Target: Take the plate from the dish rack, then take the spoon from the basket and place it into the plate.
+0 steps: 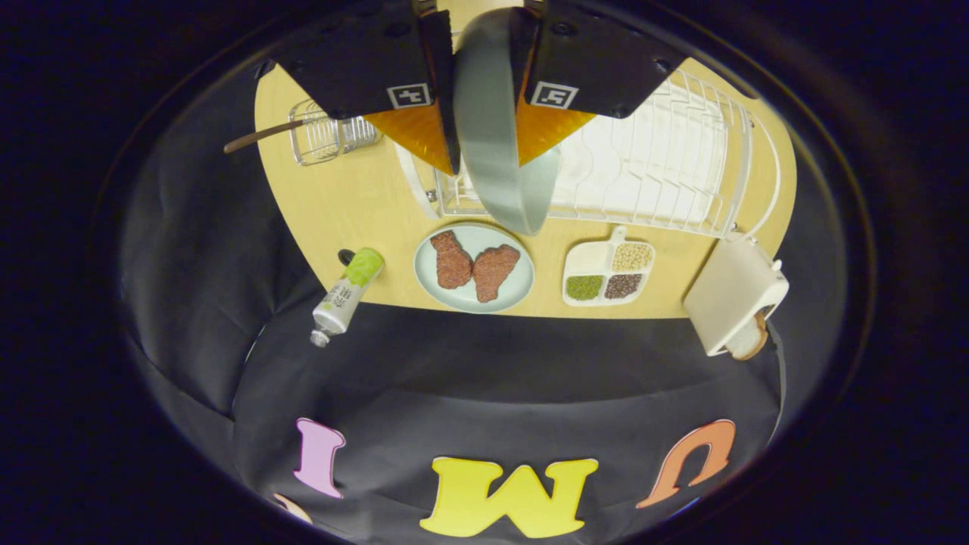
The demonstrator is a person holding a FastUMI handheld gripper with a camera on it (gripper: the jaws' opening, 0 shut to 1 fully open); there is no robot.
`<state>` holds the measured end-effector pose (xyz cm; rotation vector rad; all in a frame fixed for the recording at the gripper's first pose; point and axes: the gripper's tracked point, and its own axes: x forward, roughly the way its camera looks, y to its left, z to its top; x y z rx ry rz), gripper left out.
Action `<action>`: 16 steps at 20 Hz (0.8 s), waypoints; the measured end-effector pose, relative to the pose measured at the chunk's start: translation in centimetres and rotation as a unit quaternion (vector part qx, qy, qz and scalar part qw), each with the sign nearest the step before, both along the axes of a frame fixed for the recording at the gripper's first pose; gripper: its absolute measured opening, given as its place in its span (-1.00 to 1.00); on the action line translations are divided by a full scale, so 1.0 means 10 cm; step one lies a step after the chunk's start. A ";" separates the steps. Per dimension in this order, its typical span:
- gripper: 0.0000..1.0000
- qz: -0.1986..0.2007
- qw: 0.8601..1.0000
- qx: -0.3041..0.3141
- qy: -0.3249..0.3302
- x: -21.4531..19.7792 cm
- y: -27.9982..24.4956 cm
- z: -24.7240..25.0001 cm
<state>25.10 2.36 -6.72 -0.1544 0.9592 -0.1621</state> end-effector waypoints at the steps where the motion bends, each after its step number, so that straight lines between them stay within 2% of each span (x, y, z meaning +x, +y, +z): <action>1: -0.32 0.000 1.000 -0.013 -0.004 0.01 -0.03 0.07; 3: -0.32 0.001 0.999 -0.033 -0.016 0.00 -0.08 0.22; 8: -0.33 0.012 0.999 -0.020 -0.046 -0.08 -0.05 0.53; 13: -0.33 0.042 0.997 0.033 -0.063 -0.43 0.08 0.75; 16: -0.33 0.058 0.992 0.090 -0.065 -0.78 0.17 0.80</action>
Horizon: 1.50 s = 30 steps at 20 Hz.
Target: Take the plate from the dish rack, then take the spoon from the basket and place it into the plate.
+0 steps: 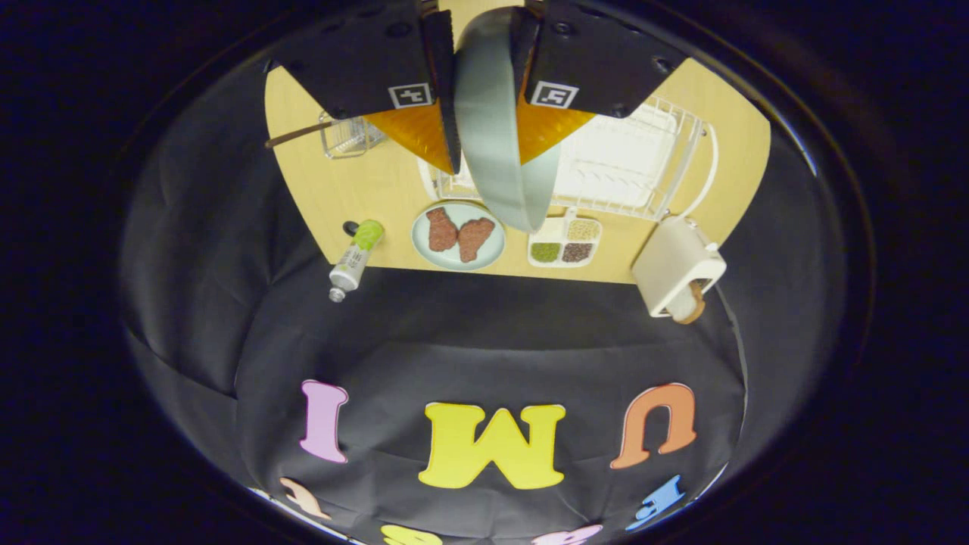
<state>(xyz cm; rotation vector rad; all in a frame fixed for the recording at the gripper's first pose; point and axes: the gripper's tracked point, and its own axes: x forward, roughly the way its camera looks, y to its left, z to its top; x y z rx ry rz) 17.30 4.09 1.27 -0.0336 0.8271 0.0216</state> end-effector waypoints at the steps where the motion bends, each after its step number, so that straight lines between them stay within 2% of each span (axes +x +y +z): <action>1: -0.33 0.005 1.000 0.019 0.002 -0.14 0.02 -0.01; 4: -0.33 0.026 0.999 0.040 0.000 -0.57 0.00 -0.09; 8: -0.33 0.028 0.996 0.080 0.009 -1.04 0.00 -0.35; 13: -0.33 0.018 0.983 0.167 0.072 -1.43 0.08 -0.98; 19: -0.33 -0.014 0.970 0.201 0.139 -1.61 0.00 -1.69; 23: -0.33 -0.021 0.954 0.251 0.162 -1.60 0.01 -1.84; 25: -0.29 -0.023 0.953 0.252 0.164 -1.58 -0.03 -1.83; 26: -0.26 -0.024 0.955 0.249 0.161 -1.56 -0.07 -1.85; 30: 0.14 -0.027 0.963 0.234 0.130 -1.44 -0.21 -1.81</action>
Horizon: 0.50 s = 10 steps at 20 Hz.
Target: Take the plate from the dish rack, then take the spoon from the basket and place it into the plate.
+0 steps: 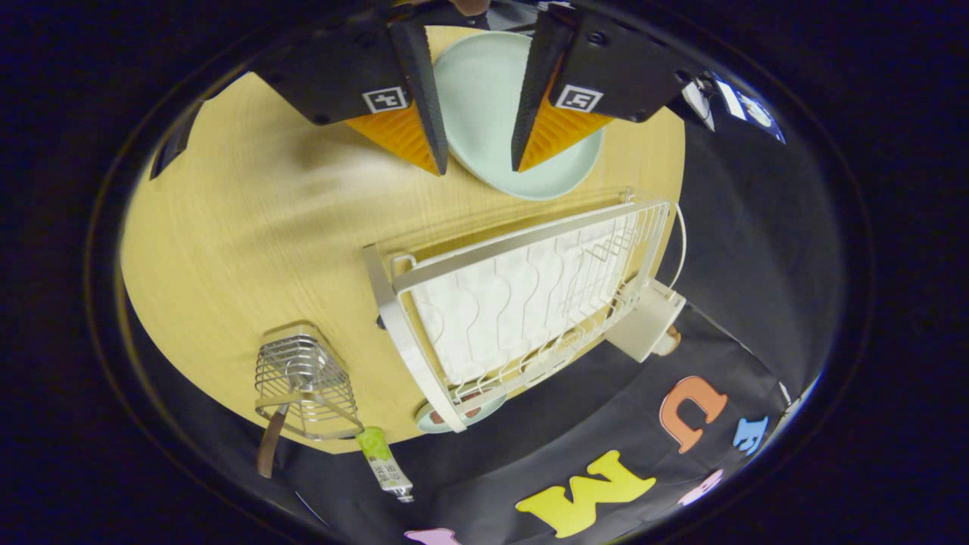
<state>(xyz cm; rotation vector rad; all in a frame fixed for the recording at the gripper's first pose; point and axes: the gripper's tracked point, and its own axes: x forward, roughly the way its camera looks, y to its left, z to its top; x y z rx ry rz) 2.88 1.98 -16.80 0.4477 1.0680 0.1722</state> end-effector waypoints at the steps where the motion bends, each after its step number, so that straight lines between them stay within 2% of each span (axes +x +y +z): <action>1: 0.25 0.001 1.000 -0.009 -0.014 0.03 -0.03 0.02; 3: 0.47 0.010 0.999 -0.025 -0.041 0.04 -0.08 0.07; 4: 0.51 0.012 0.998 -0.032 -0.055 0.03 -0.11 0.11; 8: 0.53 0.010 0.989 -0.068 -0.129 0.03 -0.32 0.34; 10: 0.64 0.002 0.978 -0.101 -0.180 0.05 -0.51 0.49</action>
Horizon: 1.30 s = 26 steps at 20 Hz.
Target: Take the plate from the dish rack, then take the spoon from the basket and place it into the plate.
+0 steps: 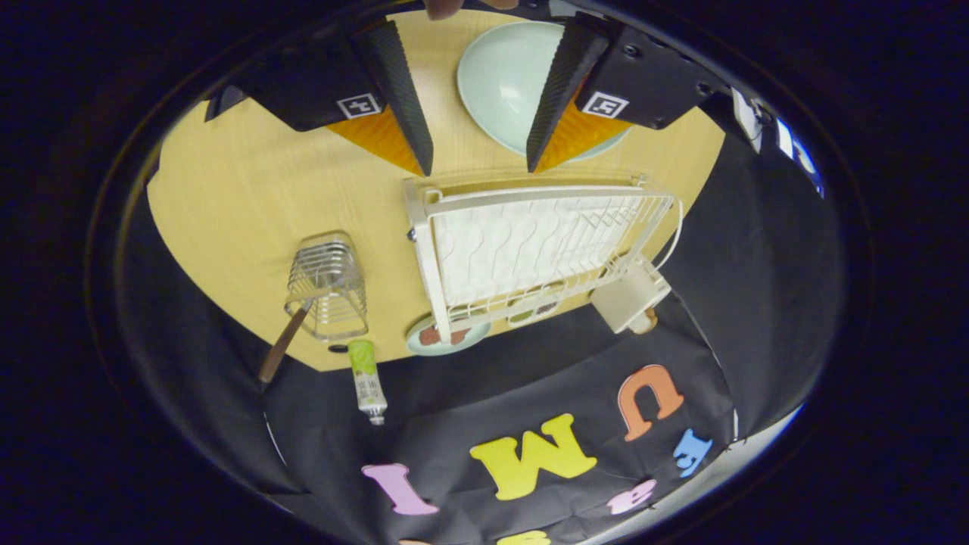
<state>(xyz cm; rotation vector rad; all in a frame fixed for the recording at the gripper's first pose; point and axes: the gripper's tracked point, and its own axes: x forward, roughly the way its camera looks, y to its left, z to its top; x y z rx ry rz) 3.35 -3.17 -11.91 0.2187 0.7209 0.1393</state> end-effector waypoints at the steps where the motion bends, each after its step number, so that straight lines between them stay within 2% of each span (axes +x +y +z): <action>1: 0.70 -0.009 0.999 -0.022 -0.025 0.01 -0.13 0.07; 3: 0.82 -0.024 0.994 -0.063 -0.083 -0.01 -0.37 0.24; 6: 1.00 -0.047 0.979 -0.119 -0.157 -0.02 -0.68 0.42; 9: 1.00 -0.069 0.973 -0.116 -0.185 -0.03 -0.94 0.51; 14: 1.00 -0.110 0.968 -0.102 -0.203 0.19 -1.48 0.52; 18: 1.00 -0.112 0.964 -0.118 -0.212 0.55 -1.74 0.51; 26: 1.00 -0.104 0.972 -0.109 -0.181 1.34 -1.97 0.35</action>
